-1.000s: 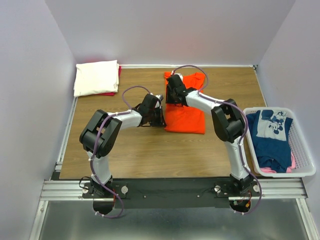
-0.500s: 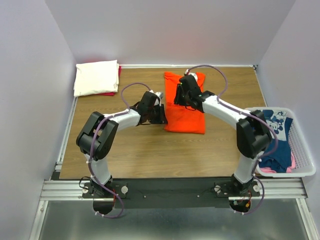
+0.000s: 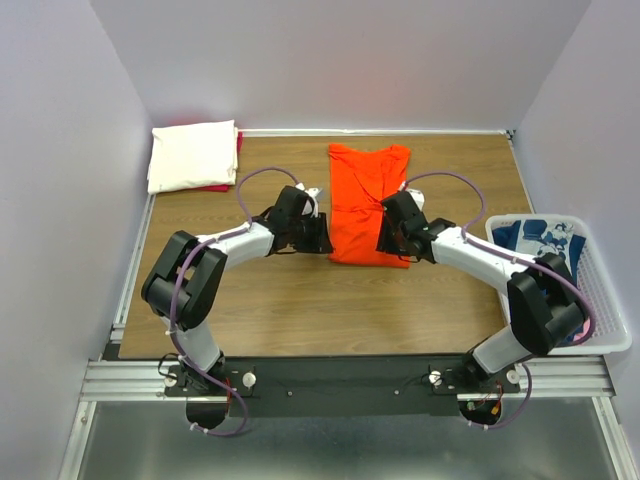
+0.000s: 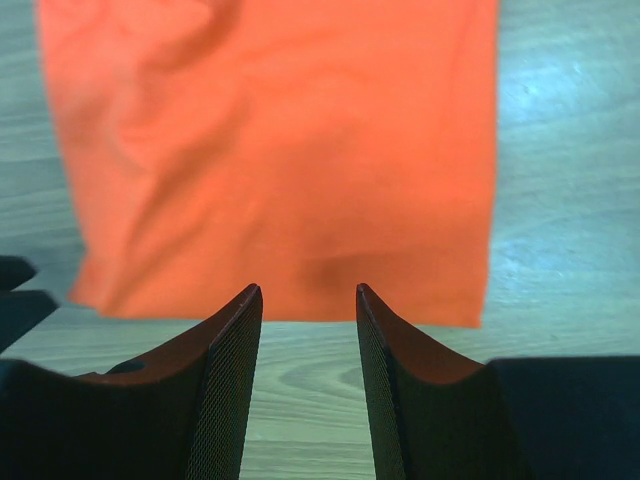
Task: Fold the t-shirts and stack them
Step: Fold the tshirt
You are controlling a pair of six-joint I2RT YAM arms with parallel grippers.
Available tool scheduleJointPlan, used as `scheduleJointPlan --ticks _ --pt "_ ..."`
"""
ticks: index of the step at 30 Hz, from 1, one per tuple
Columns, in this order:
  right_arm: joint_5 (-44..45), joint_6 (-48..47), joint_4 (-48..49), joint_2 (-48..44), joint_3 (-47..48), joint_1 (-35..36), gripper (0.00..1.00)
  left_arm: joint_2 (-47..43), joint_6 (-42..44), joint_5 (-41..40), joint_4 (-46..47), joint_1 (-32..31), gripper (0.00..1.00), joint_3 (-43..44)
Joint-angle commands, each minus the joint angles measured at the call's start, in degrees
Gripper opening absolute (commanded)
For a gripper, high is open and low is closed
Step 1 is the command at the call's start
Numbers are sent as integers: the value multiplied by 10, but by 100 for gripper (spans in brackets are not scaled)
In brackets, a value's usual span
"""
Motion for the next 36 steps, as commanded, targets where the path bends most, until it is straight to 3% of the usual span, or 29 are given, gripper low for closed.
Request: scheduleJointPlan --ticks 1,24,36 --pt "49 15 -18 0 -19 -10 50 -6 12 21 -3 0 47 -16" --pt "55 27 -17 21 -67 -37 57 25 -9 34 26 -14 45 -16" --pt "60 32 -15 22 -76 -39 56 44 -17 35 34 -22 31 -3"
